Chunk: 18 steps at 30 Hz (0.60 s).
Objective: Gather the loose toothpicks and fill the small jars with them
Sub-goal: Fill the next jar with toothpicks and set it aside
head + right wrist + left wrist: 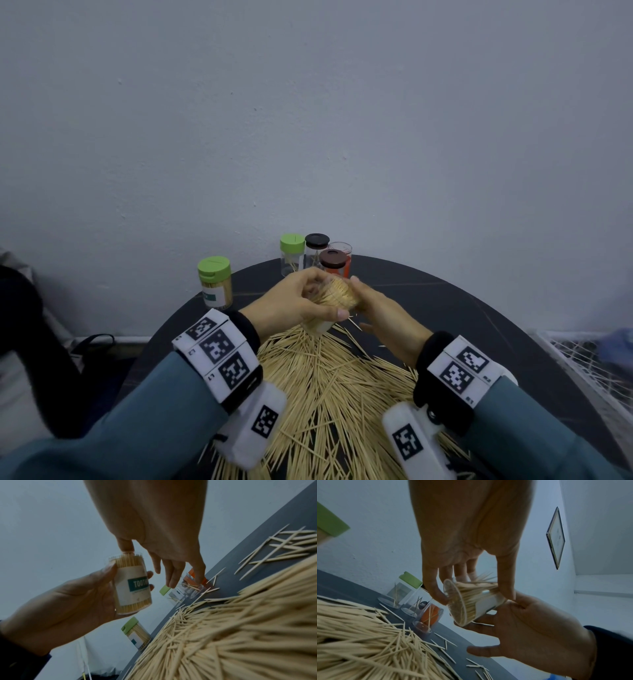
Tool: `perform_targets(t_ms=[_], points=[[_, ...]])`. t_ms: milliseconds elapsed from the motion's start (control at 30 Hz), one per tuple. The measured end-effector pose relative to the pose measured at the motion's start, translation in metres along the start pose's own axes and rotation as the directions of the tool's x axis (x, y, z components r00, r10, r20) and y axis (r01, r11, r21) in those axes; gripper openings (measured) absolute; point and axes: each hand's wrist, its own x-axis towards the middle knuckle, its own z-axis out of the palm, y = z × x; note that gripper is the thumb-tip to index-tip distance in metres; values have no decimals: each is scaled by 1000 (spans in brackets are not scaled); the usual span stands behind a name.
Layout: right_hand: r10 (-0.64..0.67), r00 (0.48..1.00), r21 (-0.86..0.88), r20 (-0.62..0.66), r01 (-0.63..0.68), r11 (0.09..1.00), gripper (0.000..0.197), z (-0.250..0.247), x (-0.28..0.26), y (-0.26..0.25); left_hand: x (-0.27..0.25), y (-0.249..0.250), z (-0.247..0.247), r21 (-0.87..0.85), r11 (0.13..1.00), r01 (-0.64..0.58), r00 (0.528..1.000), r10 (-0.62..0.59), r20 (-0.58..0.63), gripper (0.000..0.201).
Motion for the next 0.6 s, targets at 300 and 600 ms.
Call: perform_targets(t_ms=[300,600], points=[[208,975,-741,-73,-192,643,50,-35,52,0,10,2,-18,-65,998,28,993,-35,-110,62],[272,959,-946,-80,-159,283,40,-20,94,14,27,2,-34,-79,996,50,988,-61,-140,58]])
